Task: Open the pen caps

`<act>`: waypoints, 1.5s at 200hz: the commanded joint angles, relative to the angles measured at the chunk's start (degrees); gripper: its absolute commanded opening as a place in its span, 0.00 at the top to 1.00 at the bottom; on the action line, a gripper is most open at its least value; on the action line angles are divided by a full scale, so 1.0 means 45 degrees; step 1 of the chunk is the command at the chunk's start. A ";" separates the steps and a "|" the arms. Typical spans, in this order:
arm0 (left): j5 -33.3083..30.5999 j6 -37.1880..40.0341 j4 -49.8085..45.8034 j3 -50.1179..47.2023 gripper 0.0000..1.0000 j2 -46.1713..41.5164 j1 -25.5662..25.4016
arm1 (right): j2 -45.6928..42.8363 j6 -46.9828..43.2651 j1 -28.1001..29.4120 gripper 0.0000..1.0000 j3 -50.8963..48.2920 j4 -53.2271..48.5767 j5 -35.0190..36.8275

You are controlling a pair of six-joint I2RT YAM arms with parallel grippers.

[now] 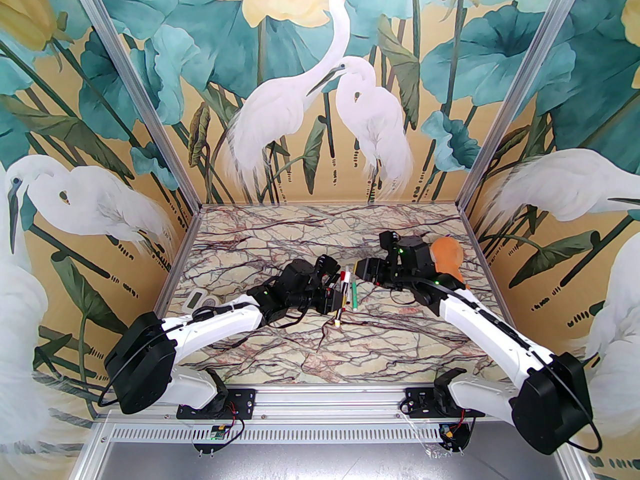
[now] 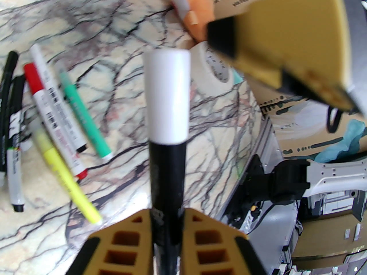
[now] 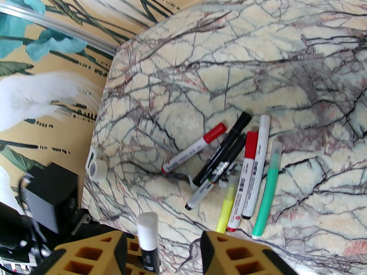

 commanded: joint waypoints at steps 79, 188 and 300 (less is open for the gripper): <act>0.0162 -0.0099 0.0501 0.0692 0.83 0.0600 -0.0898 | 0.0675 -0.0789 0.0414 0.57 0.0641 -0.1035 -0.0606; 0.0107 0.0096 0.0407 0.0679 0.84 0.0806 -0.1113 | 0.0738 -0.0863 0.0474 0.72 0.0658 -0.1281 -0.0995; -0.0087 0.0130 0.0265 0.0646 0.85 0.0721 -0.1133 | 0.0866 -0.0966 0.0588 0.76 0.0591 -0.1380 -0.0859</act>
